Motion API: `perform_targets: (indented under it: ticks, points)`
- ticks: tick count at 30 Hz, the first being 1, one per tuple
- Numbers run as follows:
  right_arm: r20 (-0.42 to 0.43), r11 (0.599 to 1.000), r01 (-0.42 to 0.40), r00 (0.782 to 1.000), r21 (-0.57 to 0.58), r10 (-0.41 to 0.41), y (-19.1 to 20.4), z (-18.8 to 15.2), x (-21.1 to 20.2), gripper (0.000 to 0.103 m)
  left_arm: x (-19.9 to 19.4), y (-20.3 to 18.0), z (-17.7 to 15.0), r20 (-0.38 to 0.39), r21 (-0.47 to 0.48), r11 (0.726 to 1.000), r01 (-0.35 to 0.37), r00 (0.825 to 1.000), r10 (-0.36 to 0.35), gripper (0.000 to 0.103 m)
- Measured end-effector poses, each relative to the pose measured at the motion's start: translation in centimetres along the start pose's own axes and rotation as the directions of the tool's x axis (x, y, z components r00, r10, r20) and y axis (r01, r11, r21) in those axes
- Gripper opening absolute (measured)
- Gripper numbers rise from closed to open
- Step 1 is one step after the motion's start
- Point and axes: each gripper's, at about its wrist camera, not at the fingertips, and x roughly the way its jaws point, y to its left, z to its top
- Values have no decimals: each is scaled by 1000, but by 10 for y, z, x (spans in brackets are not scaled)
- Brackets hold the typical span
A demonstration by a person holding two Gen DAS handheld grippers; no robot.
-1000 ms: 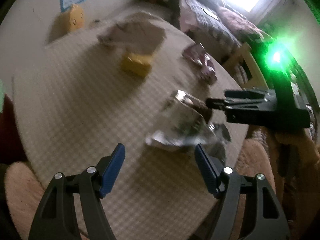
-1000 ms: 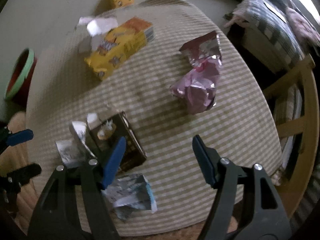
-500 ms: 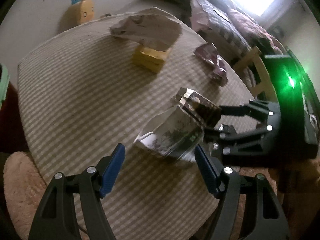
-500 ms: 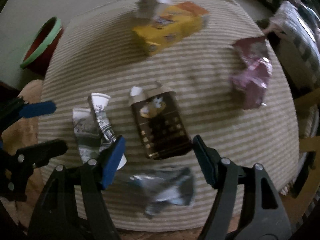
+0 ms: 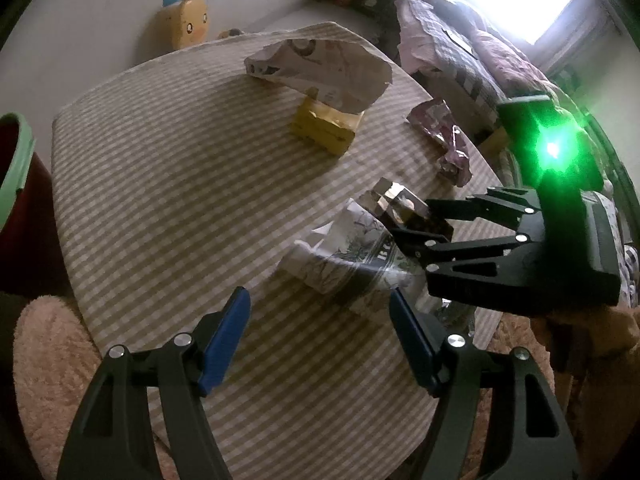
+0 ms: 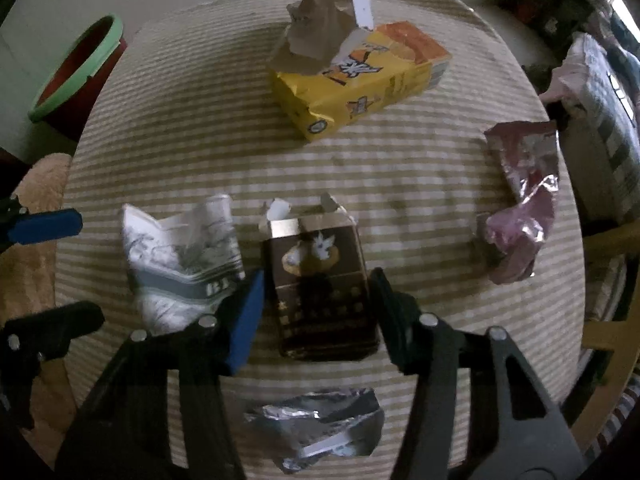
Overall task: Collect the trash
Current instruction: 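Grasp the white printed paper cup with the left tool while the right tool grasps the brown box, then lift the paper cup with the left tool while the right tool lifts the brown box toward the bucket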
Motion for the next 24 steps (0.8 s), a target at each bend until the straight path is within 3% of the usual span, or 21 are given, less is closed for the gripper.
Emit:
perform_targets:
  ticks: [4,10,20,24]
  points:
    - [55,997,-45,998,61,41,-15,-6,-14,50,2,-1,1,-7,-5,1000,6,1000,-6,68]
    - [151,980,-58,988,192,29,-49,-23,-45,50,14,-6,9,-30,-56,997,58,998,-60,68]
    - [167,963,-56,986,264,11,-68,-42,-49,51,49,-8,23,-81,-155,984,91,991,-104,67]
    - [172,959,-66,985,277,19,-67,-36,-46,51,54,-4,29,-87,-199,975,99,989,-118,51]
